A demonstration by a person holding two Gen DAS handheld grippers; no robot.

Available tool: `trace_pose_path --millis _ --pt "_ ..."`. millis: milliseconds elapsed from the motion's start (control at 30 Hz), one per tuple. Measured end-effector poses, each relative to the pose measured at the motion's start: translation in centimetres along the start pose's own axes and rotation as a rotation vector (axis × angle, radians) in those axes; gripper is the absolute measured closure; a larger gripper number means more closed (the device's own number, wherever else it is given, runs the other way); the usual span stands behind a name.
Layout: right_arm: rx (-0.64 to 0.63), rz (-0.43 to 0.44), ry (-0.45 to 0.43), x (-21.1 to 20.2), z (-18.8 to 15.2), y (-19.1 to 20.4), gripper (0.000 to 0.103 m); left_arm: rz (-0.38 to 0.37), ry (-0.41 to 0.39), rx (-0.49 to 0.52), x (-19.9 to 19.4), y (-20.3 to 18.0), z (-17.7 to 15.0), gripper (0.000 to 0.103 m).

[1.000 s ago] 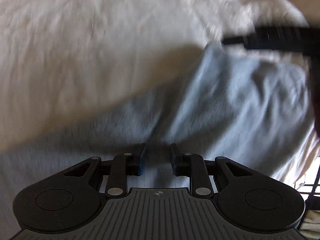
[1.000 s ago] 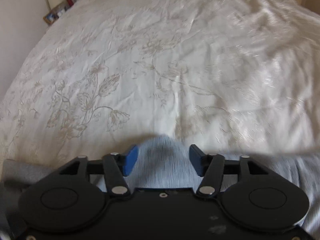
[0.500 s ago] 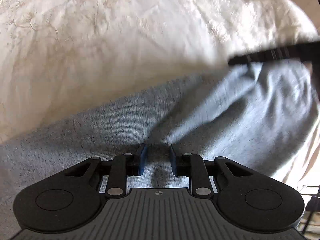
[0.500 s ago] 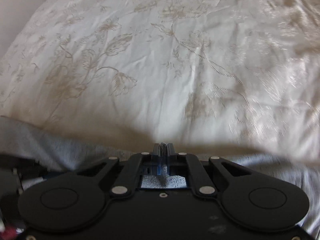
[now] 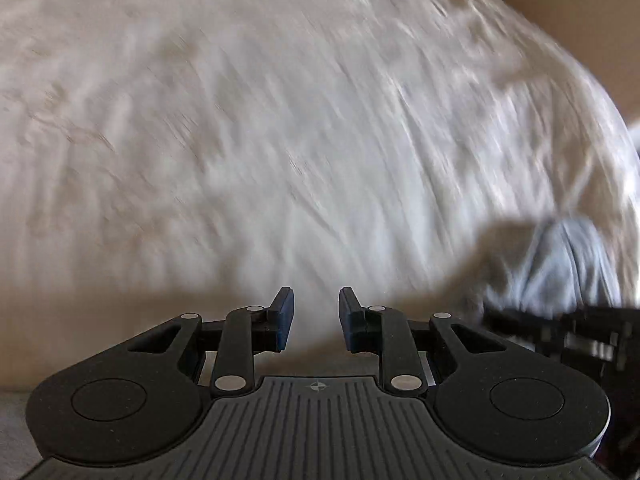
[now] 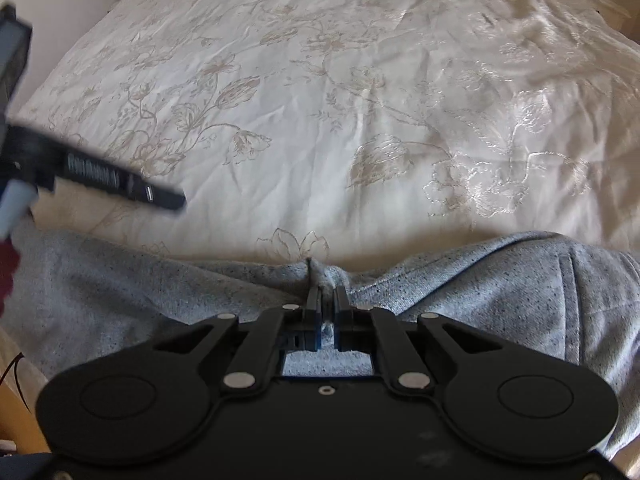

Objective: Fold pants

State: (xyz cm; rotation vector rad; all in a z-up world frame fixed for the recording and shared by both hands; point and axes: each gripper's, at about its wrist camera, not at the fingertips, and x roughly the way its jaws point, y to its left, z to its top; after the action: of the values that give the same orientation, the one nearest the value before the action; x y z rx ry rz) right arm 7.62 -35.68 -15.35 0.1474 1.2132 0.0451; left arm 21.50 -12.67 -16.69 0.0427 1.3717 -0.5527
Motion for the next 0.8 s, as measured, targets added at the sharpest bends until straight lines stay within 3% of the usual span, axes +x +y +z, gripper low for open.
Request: trace_pose_path --millis 133,233,300,367,467,633,800 --pt "0.024 0.006 -0.01 -0.8 -0.4 -0.6 0.096 -0.004 0.086 0.071 1.5 -1.2 -3.1 0.079" --pt "0.022 -0.002 -0.013 -1.5 -0.3 -0.8 0.092 -0.006 0.065 0.053 0.4 -1.7 -4.6 0.079" --pt "0.021 -0.014 -0.028 -2.2 0.1 -0.9 0.081 -0.006 0.051 0.032 0.0 -1.8 -5.1 0.079" --pt "0.009 -0.035 -0.057 -2.9 0.8 -0.8 0.06 -0.009 0.043 0.015 -0.3 -1.6 -5.4 0.079" --pt "-0.071 -0.04 -0.09 -3.4 2.1 0.0 0.051 -0.003 0.042 0.014 -0.6 -1.5 -5.6 0.079" --pt "-0.337 0.054 -0.042 -2.5 3.1 2.6 0.043 0.0 0.036 0.017 -0.5 -1.9 -5.5 0.079" --pt "-0.736 0.022 0.012 -0.1 1.2 5.5 0.044 -0.001 0.034 0.022 -0.6 -1.7 -5.6 0.079"
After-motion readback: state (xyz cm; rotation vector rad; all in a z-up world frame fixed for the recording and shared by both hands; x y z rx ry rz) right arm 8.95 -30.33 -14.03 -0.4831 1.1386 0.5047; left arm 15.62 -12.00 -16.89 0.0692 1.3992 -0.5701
